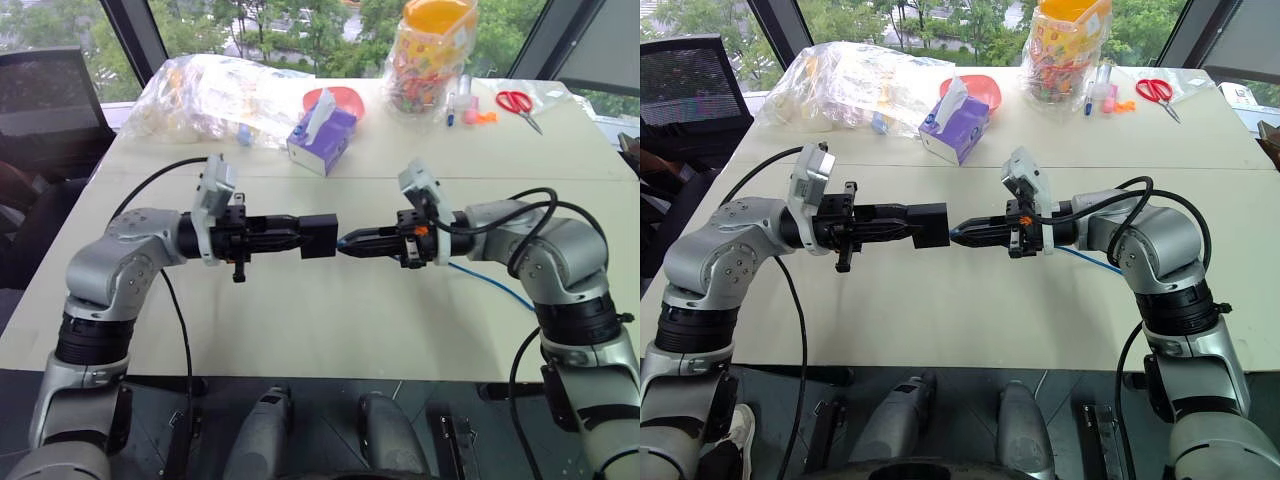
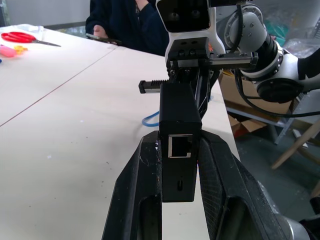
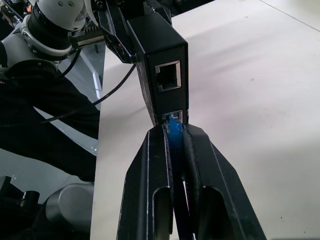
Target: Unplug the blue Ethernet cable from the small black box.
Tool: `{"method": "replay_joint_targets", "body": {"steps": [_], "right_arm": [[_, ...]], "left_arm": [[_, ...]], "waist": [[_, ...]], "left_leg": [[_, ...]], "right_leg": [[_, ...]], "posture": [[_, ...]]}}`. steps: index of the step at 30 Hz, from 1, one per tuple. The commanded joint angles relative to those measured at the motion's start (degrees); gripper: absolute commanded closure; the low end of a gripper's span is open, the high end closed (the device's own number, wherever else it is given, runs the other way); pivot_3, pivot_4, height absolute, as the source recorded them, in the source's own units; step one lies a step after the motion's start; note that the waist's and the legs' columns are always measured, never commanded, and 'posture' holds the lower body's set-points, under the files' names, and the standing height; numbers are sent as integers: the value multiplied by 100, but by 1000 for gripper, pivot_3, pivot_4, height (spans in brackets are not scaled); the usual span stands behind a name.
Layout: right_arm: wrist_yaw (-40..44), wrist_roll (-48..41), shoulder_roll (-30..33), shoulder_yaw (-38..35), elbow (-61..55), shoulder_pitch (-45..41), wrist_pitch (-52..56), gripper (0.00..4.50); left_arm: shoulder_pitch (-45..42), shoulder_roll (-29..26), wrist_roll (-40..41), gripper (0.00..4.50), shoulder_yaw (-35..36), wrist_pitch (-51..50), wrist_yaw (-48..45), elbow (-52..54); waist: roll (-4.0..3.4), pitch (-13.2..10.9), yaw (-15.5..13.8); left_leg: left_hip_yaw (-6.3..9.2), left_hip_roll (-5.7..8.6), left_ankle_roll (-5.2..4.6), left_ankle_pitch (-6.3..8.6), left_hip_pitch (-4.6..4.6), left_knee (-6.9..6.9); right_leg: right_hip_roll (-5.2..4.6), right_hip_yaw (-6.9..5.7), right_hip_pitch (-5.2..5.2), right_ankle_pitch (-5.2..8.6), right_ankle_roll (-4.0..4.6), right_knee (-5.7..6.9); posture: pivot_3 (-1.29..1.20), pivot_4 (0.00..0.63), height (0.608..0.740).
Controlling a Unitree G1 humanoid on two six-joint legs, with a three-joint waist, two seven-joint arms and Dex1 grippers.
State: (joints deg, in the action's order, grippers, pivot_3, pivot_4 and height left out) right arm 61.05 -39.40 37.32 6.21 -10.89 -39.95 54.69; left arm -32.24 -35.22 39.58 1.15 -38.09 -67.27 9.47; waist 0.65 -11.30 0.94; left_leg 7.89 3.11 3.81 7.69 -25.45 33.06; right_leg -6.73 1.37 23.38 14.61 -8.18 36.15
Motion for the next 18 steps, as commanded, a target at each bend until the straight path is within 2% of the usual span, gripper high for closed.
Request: {"method": "replay_joint_targets", "body": {"steps": [1, 18], "right_arm": [[-126, -34, -48, -102, -169, -123, -39, 4480], [316, 813, 642, -95, 1369, -116, -1106, 4480]], "left_arm": [[-27, 13, 98, 4057, -8, -2, 33, 217], [172, -328, 402, 4057, 176, -252, -143, 342]], "waist": [[0, 0, 2], [1, 0, -17]], "left_leg": [[0, 0, 0, 0, 0, 0], [-2, 4, 0, 0, -2, 2]], "right_leg": [[0, 0, 0, 0, 0, 0], [-3, 0, -1, 0, 0, -4]], "posture": [[0, 150, 728], [0, 150, 728]]}}
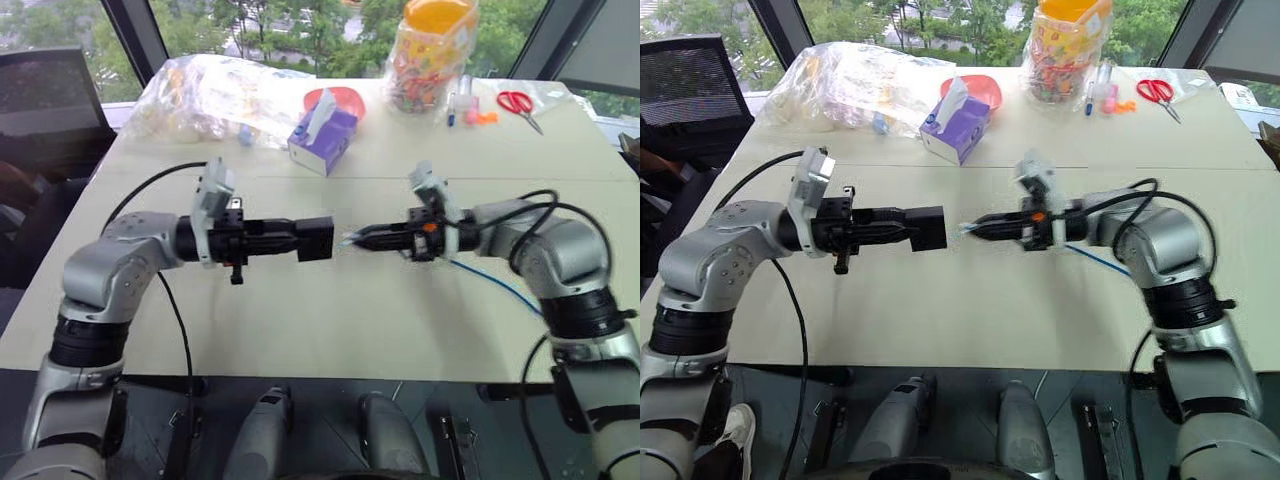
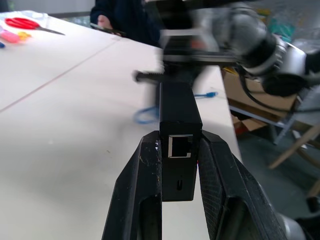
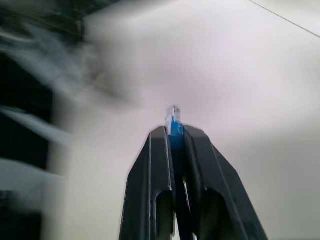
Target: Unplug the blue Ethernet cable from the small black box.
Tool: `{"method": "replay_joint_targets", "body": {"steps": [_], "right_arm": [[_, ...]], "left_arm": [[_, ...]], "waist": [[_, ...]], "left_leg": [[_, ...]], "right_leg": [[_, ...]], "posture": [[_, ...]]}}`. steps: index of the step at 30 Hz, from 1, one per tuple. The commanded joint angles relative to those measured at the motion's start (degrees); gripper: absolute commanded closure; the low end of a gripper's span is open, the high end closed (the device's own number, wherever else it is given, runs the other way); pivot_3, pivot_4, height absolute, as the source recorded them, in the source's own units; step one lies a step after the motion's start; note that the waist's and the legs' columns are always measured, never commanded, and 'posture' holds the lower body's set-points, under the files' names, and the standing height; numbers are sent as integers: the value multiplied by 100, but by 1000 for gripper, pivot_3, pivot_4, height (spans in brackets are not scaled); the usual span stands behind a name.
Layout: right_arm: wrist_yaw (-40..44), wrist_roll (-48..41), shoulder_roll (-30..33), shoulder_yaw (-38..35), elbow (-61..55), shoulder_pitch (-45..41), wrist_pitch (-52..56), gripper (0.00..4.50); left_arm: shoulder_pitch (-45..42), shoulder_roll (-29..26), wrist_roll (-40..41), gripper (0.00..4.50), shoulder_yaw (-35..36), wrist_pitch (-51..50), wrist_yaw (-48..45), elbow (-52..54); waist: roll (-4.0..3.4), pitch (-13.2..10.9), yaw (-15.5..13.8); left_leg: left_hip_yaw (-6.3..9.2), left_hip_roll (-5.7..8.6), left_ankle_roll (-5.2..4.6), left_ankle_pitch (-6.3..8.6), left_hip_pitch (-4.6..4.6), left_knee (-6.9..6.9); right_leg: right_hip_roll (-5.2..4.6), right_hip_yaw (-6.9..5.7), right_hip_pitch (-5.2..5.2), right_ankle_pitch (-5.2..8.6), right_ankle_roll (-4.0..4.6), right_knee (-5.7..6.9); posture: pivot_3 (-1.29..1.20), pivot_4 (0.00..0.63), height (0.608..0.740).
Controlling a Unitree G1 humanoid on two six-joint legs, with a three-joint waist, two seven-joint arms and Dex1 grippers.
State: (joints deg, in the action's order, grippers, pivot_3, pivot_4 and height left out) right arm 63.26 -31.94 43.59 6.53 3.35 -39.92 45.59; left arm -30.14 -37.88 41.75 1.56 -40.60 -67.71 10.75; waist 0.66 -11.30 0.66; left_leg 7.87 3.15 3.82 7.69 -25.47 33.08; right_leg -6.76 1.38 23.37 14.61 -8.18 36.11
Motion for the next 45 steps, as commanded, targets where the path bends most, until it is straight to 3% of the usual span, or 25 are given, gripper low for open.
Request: {"method": "replay_joint_targets", "body": {"steps": [1, 7, 13, 18, 21, 24, 27, 28, 33, 37, 41, 45], "right_arm": [[147, 118, 47, -110, -35, -114, -236, 4480], [-128, 749, -26, -109, 611, -255, -772, 4480], [-1970, 2345, -655, 68, 2758, -946, -2388, 4480], [-2968, 2857, -1130, -61, 4263, -1389, -3088, 4480], [-3186, 3003, -1261, -83, 4676, -1500, -3308, 3404], [-3266, 2990, -1297, -209, 4733, -1510, -3381, 1821], [-3256, 2849, -1259, -434, 4365, -1379, -3237, 309], [-3239, 2744, -1234, -561, 4040, -1256, -3120, 82], [-3095, 1957, -1255, -1214, 2015, -498, -1886, 82], [-3118, 1260, -1245, -1572, -171, 487, -713, 82], [-3080, 798, -1134, -1787, -1301, 1073, -32, 82], [-2953, 401, -972, -1957, -1997, 1587, 412, 0]], "left_arm": [[-24, -97, 190, 4057, 136, 5, -133, 206], [-81, -53, -126, 4057, 86, 368, -118, -99], [-288, 486, -987, 4057, -246, 1387, 265, -830], [-397, 1110, -2092, 4057, -732, 2739, 748, -1775], [-506, 1462, -2342, 4057, -766, 3177, 962, -2273], [-744, 1736, -2627, 4057, -839, 3116, 1316, -2857], [-992, 2042, -2702, 4057, -796, 3277, 1510, -3383], [-1091, 2167, -2726, 4057, -789, 3352, 1572, -3580], [-1442, 2549, -2947, 4057, -776, 3806, 1758, -4497], [-1649, 2811, -3335, 4057, -821, 4866, 2070, -5548], [-1695, 2906, -3426, 4057, -783, 5437, 2005, -6190], [-1670, 2921, -3365, 2222, -692, 5743, 1805, -6486]], "waist": [[0, 0, 18], [0, 0, 41], [0, 0, 36], [0, 0, 33], [0, 0, 36], [-1, 0, 44], [-2, 0, 55], [-2, 0, 53], [-1, 0, 47], [-1, 1, 18], [-1, 1, 12], [0, 3, 7]], "left_leg": [[0, -2, 0, 0, 0, -1], [-1, -4, -1, 0, 2, -2], [-4, -2, 0, -1, 6, 4], [-4, -1, -1, -2, 5, -6], [-4, 0, -1, -2, 3, -7], [-3, 0, -1, -2, 5, -6], [-3, 0, -2, -3, 11, -1], [-3, 0, -2, -3, 11, 0], [-1, 0, -2, -3, 10, 0], [3, 1, -3, -2, 9, 0], [2, 3, -4, -2, 9, 12], [2, 2, -4, -2, 10, 21]], "right_leg": [[1, 0, 0, 0, 0, 0], [2, 0, 1, 0, 0, 2], [2, 1, -4, -4, 4, 2], [4, 2, 1, -16, -17, 3], [4, 2, 2, -18, -21, 4], [5, 1, 2, -19, -22, 9], [7, 1, -4, -19, -24, 13], [7, 2, -4, -19, -24, 13], [7, 1, -3, -17, -30, 15], [6, 0, -3, -16, -33, 18], [5, 0, -9, -17, -34, 17], [5, 0, -18, -17, -31, 17]], "posture": [[0, 150, 728], [0, 150, 728], [0, 150, 728], [0, 150, 728], [0, 150, 728], [0, 150, 728], [0, 150, 728], [0, 150, 728], [0, 150, 728], [0, 150, 728], [0, 150, 728], [0, 150, 728]]}}
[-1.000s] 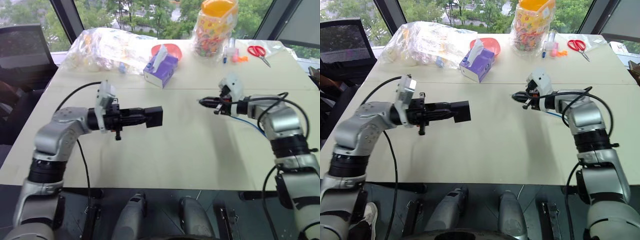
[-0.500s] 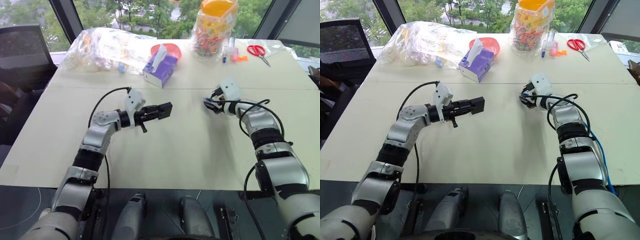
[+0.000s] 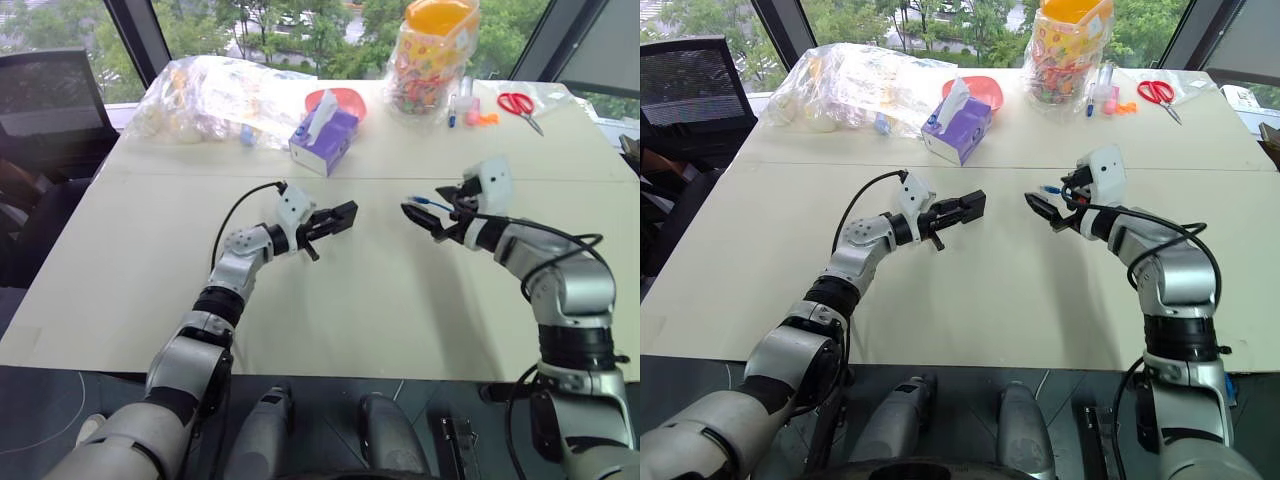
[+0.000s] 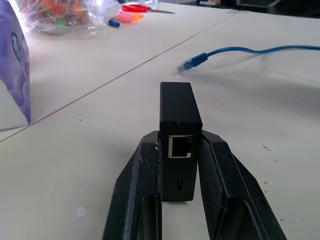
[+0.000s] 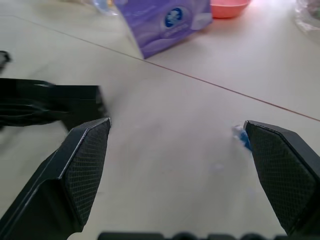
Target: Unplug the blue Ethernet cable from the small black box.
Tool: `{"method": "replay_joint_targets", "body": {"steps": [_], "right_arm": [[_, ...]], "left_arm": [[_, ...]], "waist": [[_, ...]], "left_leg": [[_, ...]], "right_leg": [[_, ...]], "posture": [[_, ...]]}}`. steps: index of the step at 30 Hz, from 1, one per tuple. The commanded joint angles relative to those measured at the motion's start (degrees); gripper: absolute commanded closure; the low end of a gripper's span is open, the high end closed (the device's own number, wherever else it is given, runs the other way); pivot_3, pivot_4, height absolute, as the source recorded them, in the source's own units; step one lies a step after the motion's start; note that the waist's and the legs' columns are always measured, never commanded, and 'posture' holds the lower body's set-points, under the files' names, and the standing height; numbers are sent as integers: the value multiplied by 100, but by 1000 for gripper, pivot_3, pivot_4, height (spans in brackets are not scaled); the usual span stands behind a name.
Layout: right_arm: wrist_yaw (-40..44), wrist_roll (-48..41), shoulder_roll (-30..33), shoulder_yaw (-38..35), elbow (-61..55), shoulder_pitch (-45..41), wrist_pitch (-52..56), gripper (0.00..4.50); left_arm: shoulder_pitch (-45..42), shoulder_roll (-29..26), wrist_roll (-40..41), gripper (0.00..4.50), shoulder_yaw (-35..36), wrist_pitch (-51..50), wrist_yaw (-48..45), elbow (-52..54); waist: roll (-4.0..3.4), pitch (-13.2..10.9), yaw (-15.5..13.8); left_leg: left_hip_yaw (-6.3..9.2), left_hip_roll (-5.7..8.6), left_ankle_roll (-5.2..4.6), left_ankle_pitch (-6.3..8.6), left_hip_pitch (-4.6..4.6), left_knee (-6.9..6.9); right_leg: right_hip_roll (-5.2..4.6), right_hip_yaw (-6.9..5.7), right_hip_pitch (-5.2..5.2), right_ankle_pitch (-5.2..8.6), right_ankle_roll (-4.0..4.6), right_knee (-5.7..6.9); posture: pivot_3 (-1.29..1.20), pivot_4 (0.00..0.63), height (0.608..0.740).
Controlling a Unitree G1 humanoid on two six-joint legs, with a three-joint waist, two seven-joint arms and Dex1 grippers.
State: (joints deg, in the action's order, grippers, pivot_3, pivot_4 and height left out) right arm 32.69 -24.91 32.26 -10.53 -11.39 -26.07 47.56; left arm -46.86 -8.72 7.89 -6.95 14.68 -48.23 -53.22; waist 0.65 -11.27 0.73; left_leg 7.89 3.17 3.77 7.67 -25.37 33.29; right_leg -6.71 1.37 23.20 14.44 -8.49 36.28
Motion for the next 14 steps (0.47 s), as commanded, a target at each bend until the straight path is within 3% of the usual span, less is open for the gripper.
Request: {"method": "replay_joint_targets", "body": {"steps": [1, 5, 14], "right_arm": [[152, -342, 233, -263, -610, 336, 260, 0], [288, -388, 521, -221, -790, 735, 346, 0], [483, -445, 870, -352, -1045, 1340, 204, 0]], "left_arm": [[19, -12, 43, 1757, 177, 217, -197, -100], [162, -162, 56, 68, 246, 102, -365, 55], [923, -876, 352, 24, 477, -1150, -541, 1822]], "waist": [[1, 0, 1], [1, 0, 13], [0, 0, 25]], "left_leg": [[0, 0, 0, 0, 0, 0], [0, 0, -1, 1, -1, -1], [1, -3, -1, 1, 0, -3]], "right_leg": [[0, 0, 0, 0, 0, -1], [0, 0, 1, 0, 0, -1], [0, 0, 2, -1, 0, -1]], "posture": [[0, 150, 728], [0, 150, 728], [0, 150, 728]]}}
